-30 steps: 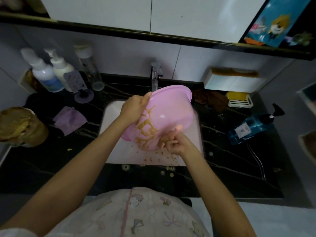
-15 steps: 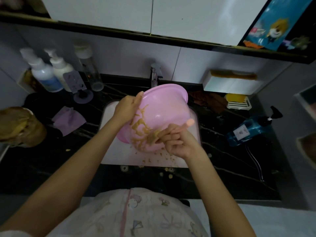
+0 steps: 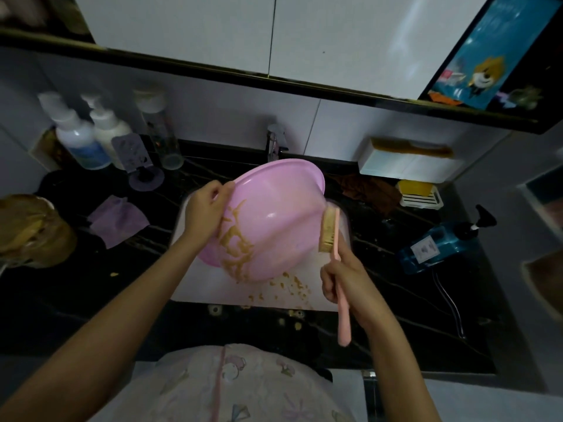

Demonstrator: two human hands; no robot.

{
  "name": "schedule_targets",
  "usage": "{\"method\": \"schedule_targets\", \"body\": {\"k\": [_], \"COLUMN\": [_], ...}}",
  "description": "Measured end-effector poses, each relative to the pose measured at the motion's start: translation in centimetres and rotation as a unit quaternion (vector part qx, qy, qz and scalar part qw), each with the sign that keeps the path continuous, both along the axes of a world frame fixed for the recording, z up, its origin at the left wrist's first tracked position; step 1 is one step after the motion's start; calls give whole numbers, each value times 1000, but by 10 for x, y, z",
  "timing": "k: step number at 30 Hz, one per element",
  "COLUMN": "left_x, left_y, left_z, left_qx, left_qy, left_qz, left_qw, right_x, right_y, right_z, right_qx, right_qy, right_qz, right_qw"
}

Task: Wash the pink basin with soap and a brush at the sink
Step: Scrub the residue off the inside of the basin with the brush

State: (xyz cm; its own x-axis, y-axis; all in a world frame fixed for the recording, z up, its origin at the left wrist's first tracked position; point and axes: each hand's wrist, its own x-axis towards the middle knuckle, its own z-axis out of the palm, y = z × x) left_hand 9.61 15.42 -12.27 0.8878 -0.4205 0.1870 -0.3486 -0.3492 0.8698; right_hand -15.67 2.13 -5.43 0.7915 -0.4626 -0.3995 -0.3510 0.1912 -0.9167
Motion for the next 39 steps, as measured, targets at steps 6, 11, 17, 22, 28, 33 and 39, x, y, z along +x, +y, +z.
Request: {"method": "schedule_targets", "body": {"k": [6,11,17,22,28,33,39], "left_x": [-10,-21,-35,-35,-38,-37,-41], "left_y": [27,63,95,85,31,1,-18], "left_z": [-8,-32,-70,-56,3,15,18], "left_qx": [-84,-53,73,91,91,84,112], "left_qy": [5,-35,66,43,-89,-85,-89], "left_qz": [-1,22,-33,-42,-98,-107,-133], "left_qw": [996,998,995,994,987,987,981], "right_x": [19,37,44,35,37,36,36], "right_y": [16,22,10,-9,-31,14,-27], "right_z": [-5,-9,-9,-2,6,-3,-5], "right_qx": [-280,-492,-515,-511,-483,-547,-540], "right_qy": [19,71,79,83,137,108,138], "right_qz": [118,190,133,97,47,159,44], "right_qw": [952,847,843,850,863,815,829]}}
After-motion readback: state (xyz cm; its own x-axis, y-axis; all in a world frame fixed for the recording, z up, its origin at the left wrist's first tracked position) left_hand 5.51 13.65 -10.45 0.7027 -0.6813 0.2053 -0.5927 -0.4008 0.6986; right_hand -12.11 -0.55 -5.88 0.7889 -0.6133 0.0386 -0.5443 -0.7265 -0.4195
